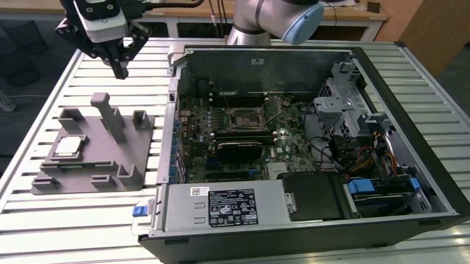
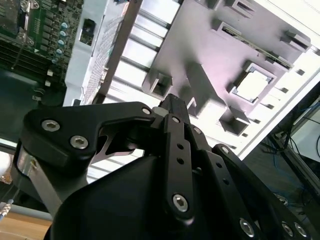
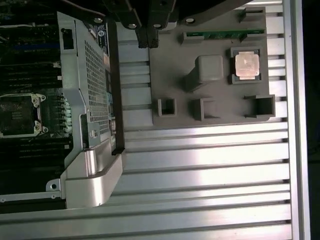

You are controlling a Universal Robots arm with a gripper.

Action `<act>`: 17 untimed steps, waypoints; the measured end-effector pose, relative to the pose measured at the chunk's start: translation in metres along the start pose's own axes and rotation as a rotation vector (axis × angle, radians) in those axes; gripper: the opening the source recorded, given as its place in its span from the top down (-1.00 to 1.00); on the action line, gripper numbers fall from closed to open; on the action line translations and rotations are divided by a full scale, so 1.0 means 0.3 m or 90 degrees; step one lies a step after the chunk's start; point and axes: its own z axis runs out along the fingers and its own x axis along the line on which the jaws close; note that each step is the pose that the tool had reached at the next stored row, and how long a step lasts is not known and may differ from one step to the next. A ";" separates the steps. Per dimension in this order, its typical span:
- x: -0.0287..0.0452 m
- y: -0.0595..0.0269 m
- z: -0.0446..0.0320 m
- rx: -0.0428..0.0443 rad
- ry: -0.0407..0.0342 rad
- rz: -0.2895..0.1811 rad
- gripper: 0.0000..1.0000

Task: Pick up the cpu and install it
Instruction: 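Reach for the cpu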

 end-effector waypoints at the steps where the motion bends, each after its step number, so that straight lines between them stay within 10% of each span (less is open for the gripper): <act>1: 0.008 -0.001 0.001 0.0001 0.0001 0.000 0.79; 17: 0.181 -0.015 0.017 0.0000 0.0000 0.000 0.79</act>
